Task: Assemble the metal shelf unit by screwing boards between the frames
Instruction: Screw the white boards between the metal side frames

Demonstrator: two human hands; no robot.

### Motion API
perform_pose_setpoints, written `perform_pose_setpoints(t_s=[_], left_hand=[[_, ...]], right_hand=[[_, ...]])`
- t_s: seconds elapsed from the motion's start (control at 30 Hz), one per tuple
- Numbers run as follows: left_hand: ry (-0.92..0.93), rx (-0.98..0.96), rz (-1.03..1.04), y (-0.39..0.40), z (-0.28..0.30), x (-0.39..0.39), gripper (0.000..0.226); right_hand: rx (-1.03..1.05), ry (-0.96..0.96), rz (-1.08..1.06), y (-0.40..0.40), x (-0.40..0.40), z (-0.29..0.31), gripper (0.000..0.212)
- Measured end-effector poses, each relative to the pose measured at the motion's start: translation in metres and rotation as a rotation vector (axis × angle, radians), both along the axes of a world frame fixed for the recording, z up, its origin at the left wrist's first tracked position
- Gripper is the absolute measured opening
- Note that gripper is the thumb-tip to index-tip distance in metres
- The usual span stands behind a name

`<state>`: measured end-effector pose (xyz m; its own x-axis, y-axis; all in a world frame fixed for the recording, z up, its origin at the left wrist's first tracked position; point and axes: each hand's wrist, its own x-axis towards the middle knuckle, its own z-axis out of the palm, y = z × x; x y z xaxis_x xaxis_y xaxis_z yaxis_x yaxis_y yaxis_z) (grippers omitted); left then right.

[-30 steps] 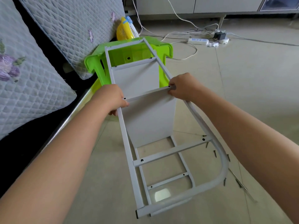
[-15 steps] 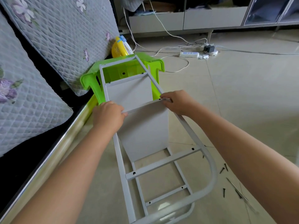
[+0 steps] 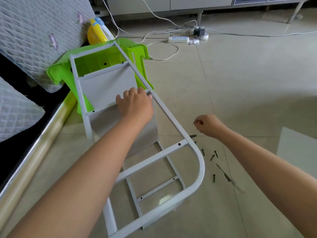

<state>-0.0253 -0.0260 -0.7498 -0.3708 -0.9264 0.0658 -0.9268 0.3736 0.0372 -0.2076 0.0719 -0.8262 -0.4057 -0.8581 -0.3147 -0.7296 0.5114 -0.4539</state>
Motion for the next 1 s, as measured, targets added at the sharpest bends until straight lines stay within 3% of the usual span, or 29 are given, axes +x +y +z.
perform_pose_setpoints(t_s=[0.1, 0.2, 0.4, 0.47, 0.5, 0.57, 0.6, 0.7, 0.83, 1.0], left_hand=[[0.088, 0.019, 0.110, 0.004, -0.004, -0.012, 0.057], [0.138, -0.009, 0.126, 0.005, -0.010, -0.016, 0.055], [0.155, -0.052, 0.105, 0.005, -0.017, -0.015, 0.051], [0.153, -0.059, 0.104, 0.005, -0.016, -0.015, 0.054], [0.155, -0.054, 0.103, 0.005, -0.016, -0.015, 0.053], [0.150, -0.042, 0.104, 0.005, -0.015, -0.014, 0.054], [0.141, -0.039, 0.103, 0.005, -0.014, -0.014, 0.055], [0.136, -0.021, 0.059, 0.004, -0.010, -0.009, 0.047], [0.140, 0.008, -0.039, -0.008, 0.000, 0.010, 0.029], [0.066, 0.005, -0.043, -0.019, 0.010, 0.036, 0.021]], right_hand=[[0.419, 0.170, 0.112, 0.036, 0.001, -0.047, 0.022], [0.662, 0.203, 0.132, 0.064, 0.009, -0.077, 0.031], [0.760, 0.168, 0.050, 0.075, 0.013, -0.107, 0.033], [0.749, 0.181, 0.042, 0.077, 0.016, -0.109, 0.012], [0.721, 0.173, 0.034, 0.078, 0.016, -0.110, 0.006], [0.626, 0.141, -0.034, 0.079, 0.017, -0.113, 0.017], [0.568, 0.122, -0.061, 0.078, 0.018, -0.111, 0.009], [0.384, 0.037, -0.179, 0.060, 0.013, -0.099, 0.020], [0.012, -0.133, -0.270, 0.014, 0.005, -0.039, 0.005], [-0.553, -0.474, -0.214, -0.036, 0.032, 0.055, 0.016]])
